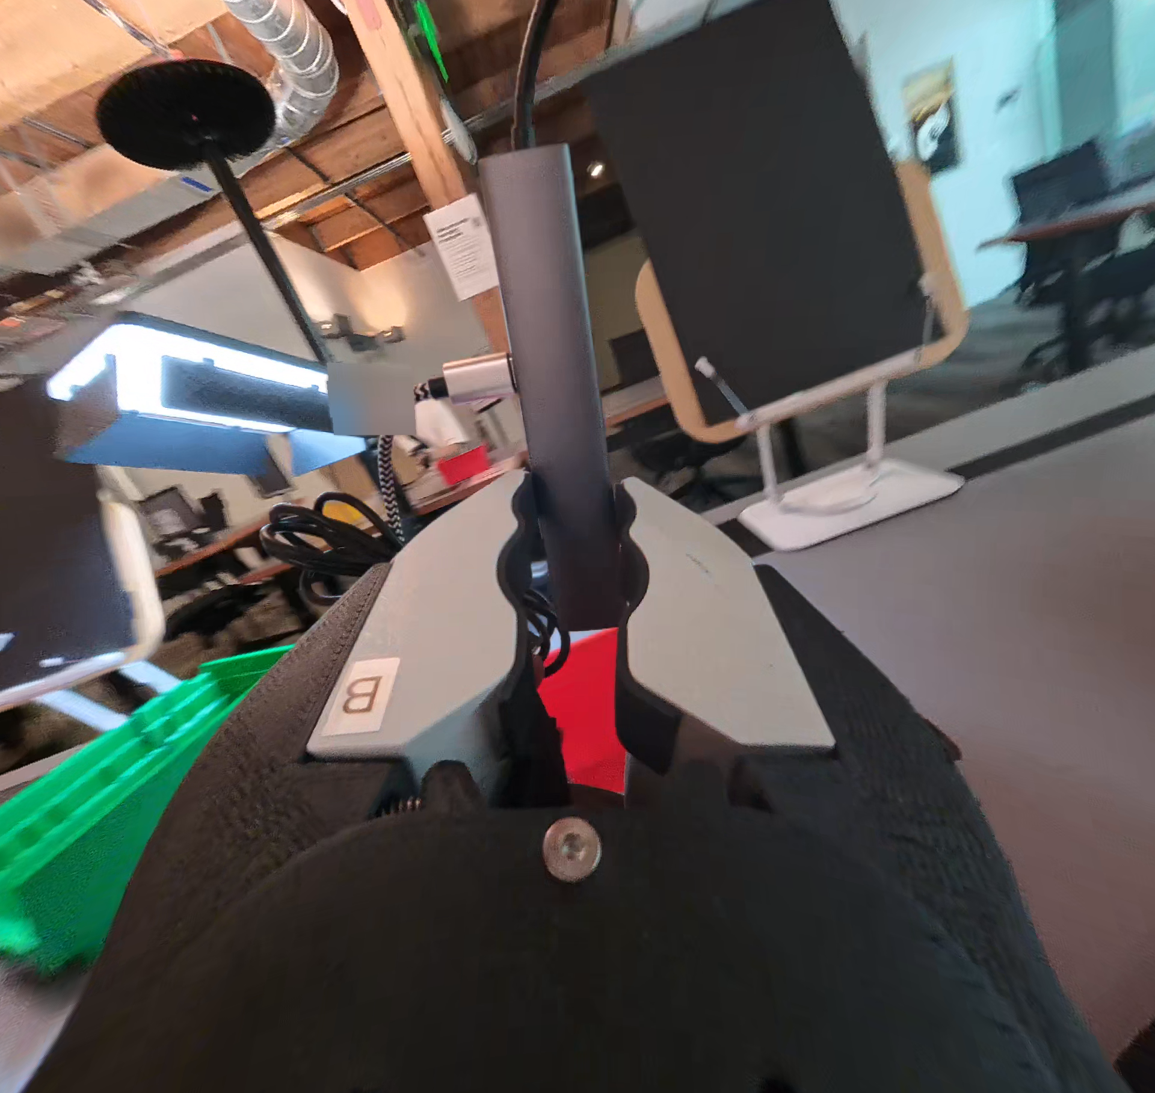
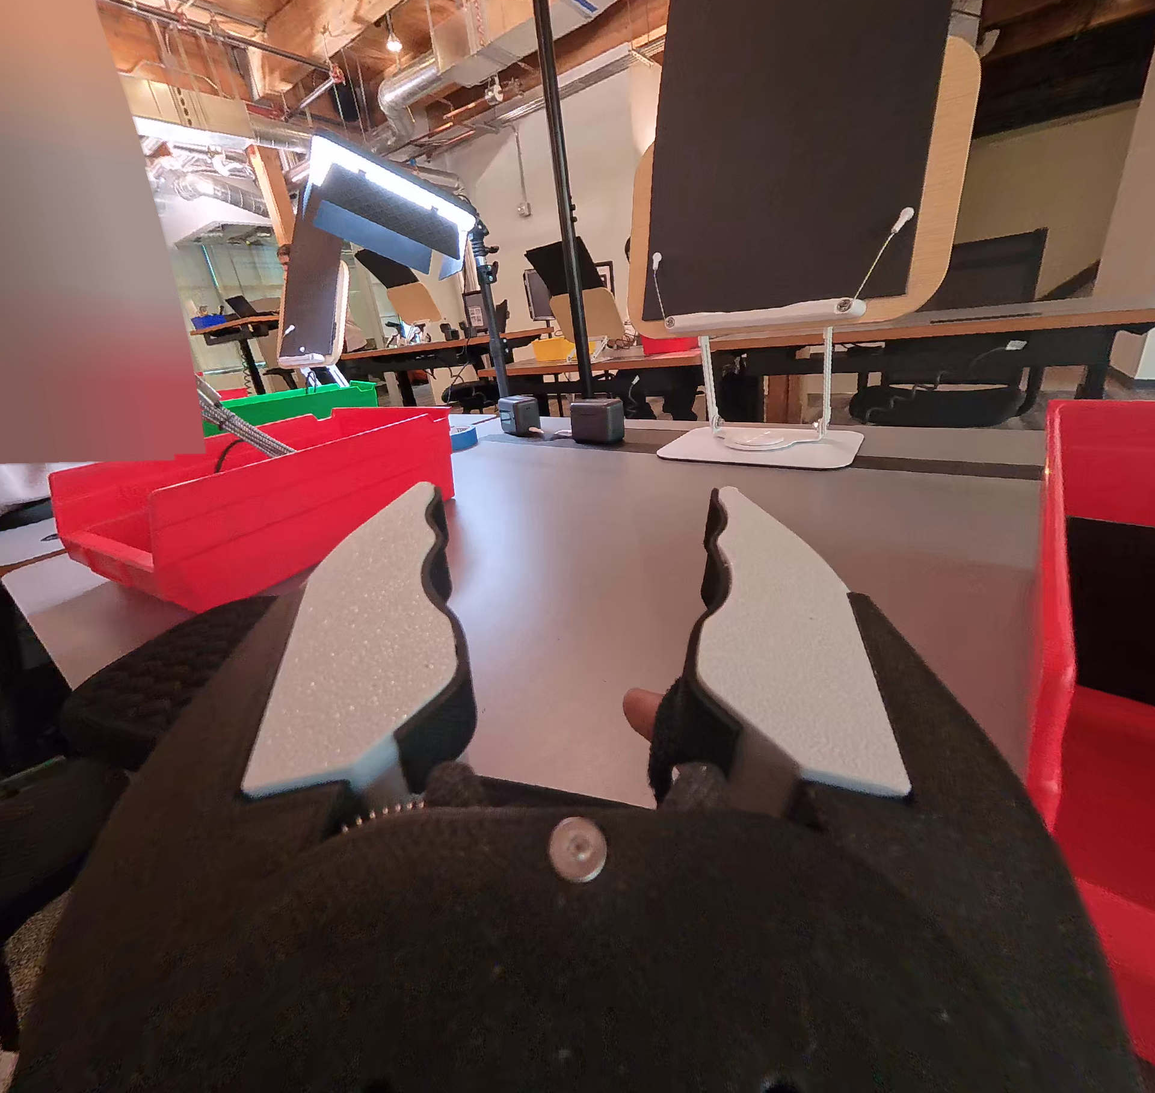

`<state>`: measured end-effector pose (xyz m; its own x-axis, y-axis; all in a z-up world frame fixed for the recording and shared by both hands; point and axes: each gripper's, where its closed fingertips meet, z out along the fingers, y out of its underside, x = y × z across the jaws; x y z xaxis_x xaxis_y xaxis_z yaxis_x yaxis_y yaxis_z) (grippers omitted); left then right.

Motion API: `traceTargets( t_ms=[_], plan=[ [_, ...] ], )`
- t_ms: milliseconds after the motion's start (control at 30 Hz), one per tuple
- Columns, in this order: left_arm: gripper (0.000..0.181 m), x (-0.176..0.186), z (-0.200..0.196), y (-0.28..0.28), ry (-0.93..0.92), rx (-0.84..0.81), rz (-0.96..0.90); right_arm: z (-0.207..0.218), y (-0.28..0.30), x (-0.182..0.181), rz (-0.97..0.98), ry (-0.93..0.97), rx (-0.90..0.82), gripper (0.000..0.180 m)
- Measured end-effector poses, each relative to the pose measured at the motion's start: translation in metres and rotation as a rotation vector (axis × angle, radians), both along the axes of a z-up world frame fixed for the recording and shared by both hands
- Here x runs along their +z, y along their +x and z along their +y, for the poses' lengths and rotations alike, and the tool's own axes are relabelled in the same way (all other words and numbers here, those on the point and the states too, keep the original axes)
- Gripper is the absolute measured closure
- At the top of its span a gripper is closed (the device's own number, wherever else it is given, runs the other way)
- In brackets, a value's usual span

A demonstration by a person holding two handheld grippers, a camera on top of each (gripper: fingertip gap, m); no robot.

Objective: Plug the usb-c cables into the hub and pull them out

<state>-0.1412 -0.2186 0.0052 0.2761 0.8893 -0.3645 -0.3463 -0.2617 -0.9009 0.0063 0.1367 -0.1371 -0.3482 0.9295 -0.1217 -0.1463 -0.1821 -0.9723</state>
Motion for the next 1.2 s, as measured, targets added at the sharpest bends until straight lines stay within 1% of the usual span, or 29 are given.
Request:
traceTargets(
  t_ms=[100, 167, 200, 300, 367, 500, 600, 733, 800, 900, 1000, 1033, 1133, 1200],
  plan=[
    [0.157, 0.024, -0.004, 0.003, 0.13, -0.111, 0.004, 0.002, -0.001, 0.0, -0.004, -0.016, -0.001, 0.103],
    [0.157, 0.036, -0.008, 0.005, 0.15, -0.134, 0.032, 0.003, 0.0, 0.0, -0.001, -0.026, -0.003, 0.103],
    [0.157, 0.04, -0.008, 0.007, 0.131, -0.132, 0.05, 0.003, 0.0, 0.001, 0.0, -0.03, -0.003, 0.104],
    [0.157, 0.042, 0.001, 0.015, -0.033, -0.069, 0.115, 0.003, -0.001, 0.0, -0.003, -0.034, -0.001, 0.105],
    [0.157, 0.041, 0.011, 0.02, -0.175, 0.027, 0.171, 0.003, -0.001, 0.0, -0.004, -0.03, 0.0, 0.105],
    [0.157, 0.046, 0.036, 0.035, -0.441, 0.218, 0.359, 0.002, 0.0, 0.001, 0.003, -0.019, -0.001, 0.106],
    [0.157, 0.051, 0.062, 0.047, -0.589, 0.285, 0.49, 0.001, 0.001, 0.002, 0.015, -0.012, -0.004, 0.107],
    [0.157, 0.045, 0.101, 0.058, -0.818, 0.328, 0.628, -0.002, 0.007, 0.007, 0.063, 0.027, -0.01, 0.112],
    [0.157, 0.038, 0.119, 0.061, -0.905, 0.312, 0.668, -0.005, 0.01, 0.011, 0.098, 0.091, -0.026, 0.115],
    [0.157, 0.02, 0.146, 0.065, -1.05, 0.265, 0.72, -0.009, 0.016, 0.016, 0.148, 0.254, -0.067, 0.115],
    [0.158, -0.001, 0.175, 0.073, -1.174, 0.184, 0.785, -0.025, 0.027, 0.027, 0.173, 0.363, -0.022, 0.121],
    [0.157, -0.009, 0.184, 0.076, -1.2, 0.146, 0.803, -0.03, 0.031, 0.033, 0.18, 0.362, -0.001, 0.122],
    [0.157, -0.031, 0.211, 0.092, -1.233, 0.027, 0.853, -0.043, 0.041, 0.06, 0.201, 0.298, 0.073, 0.136],
    [0.157, -0.046, 0.226, 0.101, -1.257, -0.036, 0.869, -0.049, 0.04, 0.076, 0.172, 0.266, 0.124, 0.142]
  ],
)
